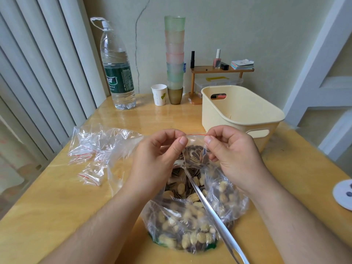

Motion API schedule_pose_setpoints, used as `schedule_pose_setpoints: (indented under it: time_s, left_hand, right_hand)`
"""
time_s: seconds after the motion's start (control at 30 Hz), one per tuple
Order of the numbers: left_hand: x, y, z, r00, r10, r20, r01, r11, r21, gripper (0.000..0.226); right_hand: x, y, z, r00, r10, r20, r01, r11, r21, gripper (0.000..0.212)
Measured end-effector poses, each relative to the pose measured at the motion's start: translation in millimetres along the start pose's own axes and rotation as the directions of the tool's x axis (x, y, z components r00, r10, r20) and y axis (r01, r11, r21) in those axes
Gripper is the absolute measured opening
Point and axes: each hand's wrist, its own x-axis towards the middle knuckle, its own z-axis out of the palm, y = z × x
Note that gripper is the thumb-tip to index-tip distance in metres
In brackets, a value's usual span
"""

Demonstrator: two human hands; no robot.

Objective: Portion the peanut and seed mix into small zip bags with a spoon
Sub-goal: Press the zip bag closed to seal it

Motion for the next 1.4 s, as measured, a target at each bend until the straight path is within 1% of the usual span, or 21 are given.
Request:
schedule_pose_setpoints:
  time_s: [0.13,0.3,0.4,0.57,0.67,0.7,0.8,0.93,1.13,1.27,1.33,1.4]
  left_hand:
    - [-1,1,0,1.0,0.016,0.015,-0.015,0.998,-0.066,0.007]
    - [-1,1,1,0.999,0.026,0.022,-0.025,0.999,-0.034,0.012]
    - [-1,0,1,0.998,0.027,0.052,-0.028,1.0,0.004,0.012]
    - [-1,-5,-1,0.997,0.039,0.064,-0.039,0.999,-0.002,0.009]
    - [0,-7,-2,0.996,0.033,0.078,-0.033,0.999,-0.007,0.004]
    - [1,-8,-3,0.996,0.042,0.083,-0.043,0.999,0.006,0.003]
    - [1,-8,-3,0.994,0.064,0.084,-0.066,0.998,0.021,0.007]
    - [1,-8,-2,0.996,0.046,0.074,-0.048,0.999,0.025,0.008]
    - [3,-10,-4,0.995,0.067,0.079,-0.075,0.992,0.102,0.01]
    - [2,-10,-7,0.99,0.139,0.034,-0.143,0.963,0.228,0.007]
    - [1,-10,-5,0.989,0.145,0.038,-0.15,0.962,0.23,0.008]
    - [1,-10,-3,0.991,0.121,0.058,-0.131,0.969,0.211,0.01]
  right_hand:
    - [-1,0,-2,1.0,0.007,0.028,-0.008,1.0,0.022,0.014]
    - [-1,2,-2,0.997,-0.009,0.074,0.009,1.0,0.004,0.017]
    - [-1,5,-1,0.995,-0.031,0.091,0.036,0.998,-0.046,0.011]
    - [1,8,0,0.994,-0.053,0.093,0.061,0.995,-0.085,0.008]
    - [0,9,0,0.992,-0.047,0.114,0.053,0.997,-0.058,0.015]
    - [0,8,0,0.992,-0.045,0.114,0.05,0.998,-0.047,0.015]
    - [-2,6,-1,0.993,-0.018,0.12,0.02,1.0,-0.009,0.005]
    - [-1,6,-3,0.995,0.009,0.1,-0.008,1.0,-0.01,0.01]
    - [0,9,-4,0.995,-0.016,0.1,0.02,0.999,-0.042,0.016]
    - [0,12,-3,0.994,-0.05,0.095,0.058,0.995,-0.083,0.014]
    - [1,14,-2,0.994,-0.059,0.088,0.069,0.992,-0.108,0.008]
    - [1,15,-2,0.994,-0.062,0.089,0.073,0.99,-0.122,0.004]
